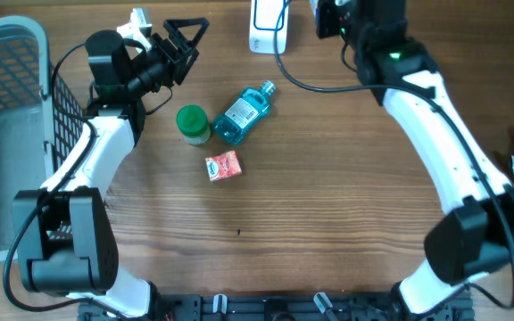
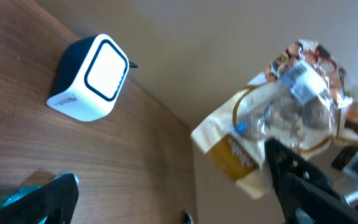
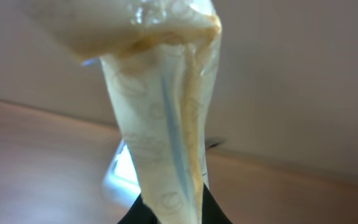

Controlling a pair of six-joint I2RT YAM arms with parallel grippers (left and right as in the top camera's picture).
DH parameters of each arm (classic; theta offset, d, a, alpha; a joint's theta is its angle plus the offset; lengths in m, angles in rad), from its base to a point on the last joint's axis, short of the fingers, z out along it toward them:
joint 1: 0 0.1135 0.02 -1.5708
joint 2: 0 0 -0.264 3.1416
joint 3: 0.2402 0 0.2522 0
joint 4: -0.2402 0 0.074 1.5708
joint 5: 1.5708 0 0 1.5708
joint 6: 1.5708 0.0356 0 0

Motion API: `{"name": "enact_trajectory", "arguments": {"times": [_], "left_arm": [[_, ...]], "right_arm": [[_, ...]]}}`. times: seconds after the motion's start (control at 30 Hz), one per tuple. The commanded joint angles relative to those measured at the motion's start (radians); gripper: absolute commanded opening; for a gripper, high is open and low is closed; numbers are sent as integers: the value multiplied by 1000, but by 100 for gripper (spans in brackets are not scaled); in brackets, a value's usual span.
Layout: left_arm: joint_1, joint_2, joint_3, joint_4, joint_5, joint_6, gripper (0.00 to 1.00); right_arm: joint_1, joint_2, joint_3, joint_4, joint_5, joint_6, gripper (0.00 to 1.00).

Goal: Scan the item barcode
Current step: 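Hold the snack bag up in front of the white scanner with right gripper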

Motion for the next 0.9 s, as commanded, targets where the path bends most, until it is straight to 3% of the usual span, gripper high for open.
{"name": "enact_trajectory", "arguments": {"times": [0.0,0.23,0.33,0.87], "left_arm": [[5,-16,18,-2,6,84,100],[18,-16,18,-73,-15,185,100],[25,-16,18,-122,-31,232,100],[27,-16,18,-294,-162,375,100]], "right_arm": [[47,89,42,80,336,-431,5],[92,221,42,267,493,-797,4],[102,272,42,309,510,-876,4],[192,426,42,280,495,-859,5]]}}
